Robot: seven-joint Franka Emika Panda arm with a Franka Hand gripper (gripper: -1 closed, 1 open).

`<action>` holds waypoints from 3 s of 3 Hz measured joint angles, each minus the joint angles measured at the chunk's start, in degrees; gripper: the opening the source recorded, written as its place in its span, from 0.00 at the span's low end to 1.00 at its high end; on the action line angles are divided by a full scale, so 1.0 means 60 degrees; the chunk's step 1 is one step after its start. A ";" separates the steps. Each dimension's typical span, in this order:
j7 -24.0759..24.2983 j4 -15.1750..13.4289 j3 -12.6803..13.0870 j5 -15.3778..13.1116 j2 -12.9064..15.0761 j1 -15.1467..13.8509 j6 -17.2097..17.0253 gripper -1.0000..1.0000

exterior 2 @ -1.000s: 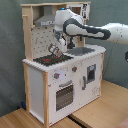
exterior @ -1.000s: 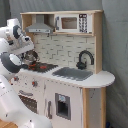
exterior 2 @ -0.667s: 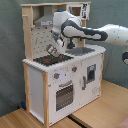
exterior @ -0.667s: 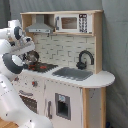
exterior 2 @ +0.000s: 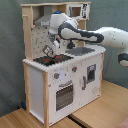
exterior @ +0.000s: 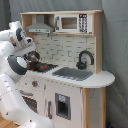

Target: Play with the kitchen

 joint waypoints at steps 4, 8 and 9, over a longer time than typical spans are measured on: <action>-0.0113 0.1096 0.0690 0.0021 -0.0594 -0.0687 0.0671 1.00; -0.1789 0.2700 0.0512 -0.2689 -0.0398 -0.0540 0.0088 1.00; -0.2299 0.2704 0.0513 -0.3402 -0.0379 -0.0277 -0.0395 1.00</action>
